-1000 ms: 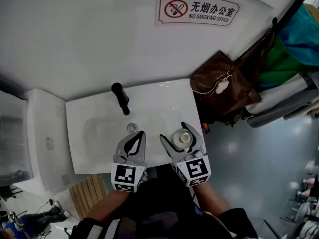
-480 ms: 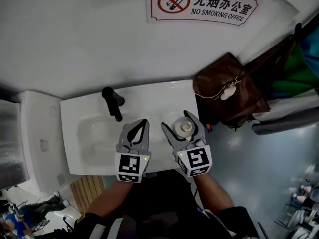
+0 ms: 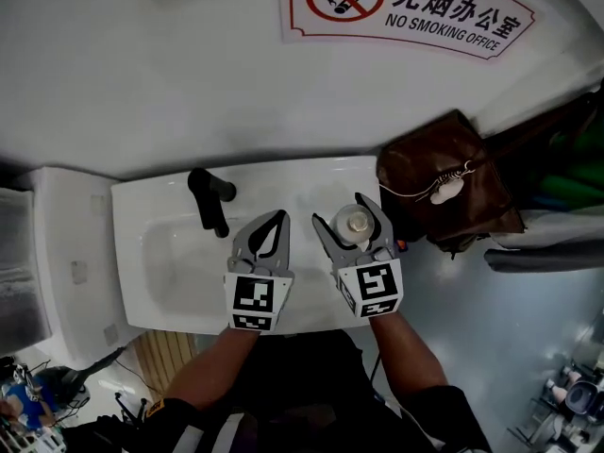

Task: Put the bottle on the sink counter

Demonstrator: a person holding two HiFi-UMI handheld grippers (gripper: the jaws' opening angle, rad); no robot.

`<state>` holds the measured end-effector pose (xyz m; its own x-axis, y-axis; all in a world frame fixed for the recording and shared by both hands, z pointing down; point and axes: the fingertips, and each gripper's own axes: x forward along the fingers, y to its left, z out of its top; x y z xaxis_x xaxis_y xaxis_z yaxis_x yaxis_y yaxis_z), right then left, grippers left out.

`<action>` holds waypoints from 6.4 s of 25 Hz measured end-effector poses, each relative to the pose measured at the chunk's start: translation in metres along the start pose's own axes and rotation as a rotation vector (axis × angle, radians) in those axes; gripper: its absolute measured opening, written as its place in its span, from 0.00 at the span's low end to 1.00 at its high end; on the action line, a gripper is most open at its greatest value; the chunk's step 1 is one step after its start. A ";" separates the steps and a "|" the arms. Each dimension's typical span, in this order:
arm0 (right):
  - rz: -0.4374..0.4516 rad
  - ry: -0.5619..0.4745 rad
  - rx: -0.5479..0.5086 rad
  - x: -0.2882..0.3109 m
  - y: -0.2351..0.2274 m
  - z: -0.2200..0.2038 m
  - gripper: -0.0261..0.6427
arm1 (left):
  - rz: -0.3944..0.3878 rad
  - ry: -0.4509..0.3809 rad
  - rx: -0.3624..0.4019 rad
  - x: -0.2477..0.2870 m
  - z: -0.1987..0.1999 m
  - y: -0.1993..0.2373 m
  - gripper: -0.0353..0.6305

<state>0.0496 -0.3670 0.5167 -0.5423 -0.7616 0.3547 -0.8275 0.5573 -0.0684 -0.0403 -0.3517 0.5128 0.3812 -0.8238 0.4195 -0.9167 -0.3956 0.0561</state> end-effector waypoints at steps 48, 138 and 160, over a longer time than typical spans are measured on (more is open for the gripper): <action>-0.080 0.144 -0.001 0.090 -0.055 -0.059 0.56 | 0.016 0.102 -0.059 0.079 -0.031 0.027 0.05; -0.206 0.154 -0.023 -0.043 -0.021 -0.037 0.33 | -0.137 0.040 0.032 0.004 -0.007 -0.047 0.05; -0.350 0.015 0.103 -0.147 0.125 -0.007 0.03 | -0.285 -0.100 0.043 -0.163 -0.004 -0.056 0.05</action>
<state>0.0270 -0.1832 0.4624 -0.2217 -0.8950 0.3871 -0.9734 0.2267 -0.0335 -0.0515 -0.1941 0.4449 0.6340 -0.7124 0.3009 -0.7662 -0.6314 0.1195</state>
